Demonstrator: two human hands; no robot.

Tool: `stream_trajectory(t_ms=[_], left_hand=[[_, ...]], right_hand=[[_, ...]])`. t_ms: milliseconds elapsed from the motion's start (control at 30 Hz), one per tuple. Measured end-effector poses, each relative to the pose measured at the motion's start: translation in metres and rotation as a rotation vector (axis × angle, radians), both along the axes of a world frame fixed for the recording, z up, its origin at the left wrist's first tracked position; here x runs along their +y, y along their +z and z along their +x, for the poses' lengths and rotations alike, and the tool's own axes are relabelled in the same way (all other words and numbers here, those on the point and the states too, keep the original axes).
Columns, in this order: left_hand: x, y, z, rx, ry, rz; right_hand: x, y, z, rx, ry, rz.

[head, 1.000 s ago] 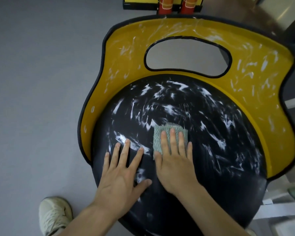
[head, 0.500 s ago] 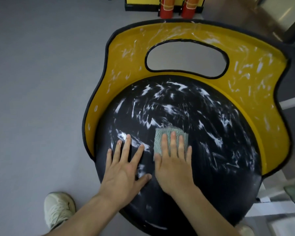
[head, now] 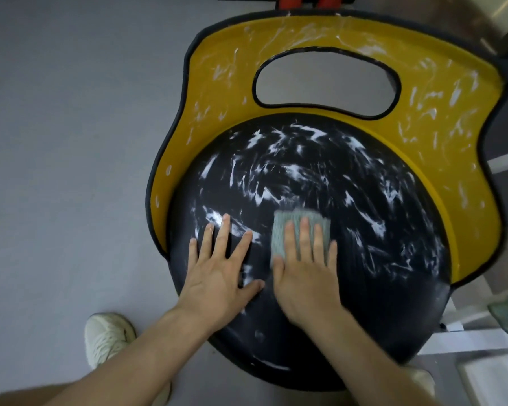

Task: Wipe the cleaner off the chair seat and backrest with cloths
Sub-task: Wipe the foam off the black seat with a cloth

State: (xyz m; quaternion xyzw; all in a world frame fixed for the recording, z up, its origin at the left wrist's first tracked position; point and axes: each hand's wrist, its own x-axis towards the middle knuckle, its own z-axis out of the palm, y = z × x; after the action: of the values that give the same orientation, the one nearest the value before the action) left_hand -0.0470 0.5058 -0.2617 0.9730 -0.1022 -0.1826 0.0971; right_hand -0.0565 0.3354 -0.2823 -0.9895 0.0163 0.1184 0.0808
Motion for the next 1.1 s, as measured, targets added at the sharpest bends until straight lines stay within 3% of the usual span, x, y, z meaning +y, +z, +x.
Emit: stream_trajectory(t_ms=[133,367,600,867,1033,1100], left_hand=[[0.0,-0.001,0.0,-0.001,-0.004,0.017],[-0.001,0.002,0.001,0.015,-0.012,-0.001],[-0.001,0.0,0.003,0.018,0.002,-0.005],[-0.002,0.003,0.003,0.031,-0.001,-0.014],[-0.001,0.003,0.003,0.034,0.007,-0.011],[-0.001,0.001,0.003,0.041,0.005,-0.008]], right_hand=[[-0.003,-0.005,-0.045,0.004,0.037,-0.002],[0.0,0.008,0.059,0.147,0.011,-0.04],[-0.008,-0.001,-0.051,0.034,0.066,-0.008],[-0.001,0.01,0.058,0.188,0.034,-0.042],[-0.005,0.008,-0.046,0.055,0.105,-0.024],[-0.009,0.003,-0.069,0.111,0.107,-0.016]])
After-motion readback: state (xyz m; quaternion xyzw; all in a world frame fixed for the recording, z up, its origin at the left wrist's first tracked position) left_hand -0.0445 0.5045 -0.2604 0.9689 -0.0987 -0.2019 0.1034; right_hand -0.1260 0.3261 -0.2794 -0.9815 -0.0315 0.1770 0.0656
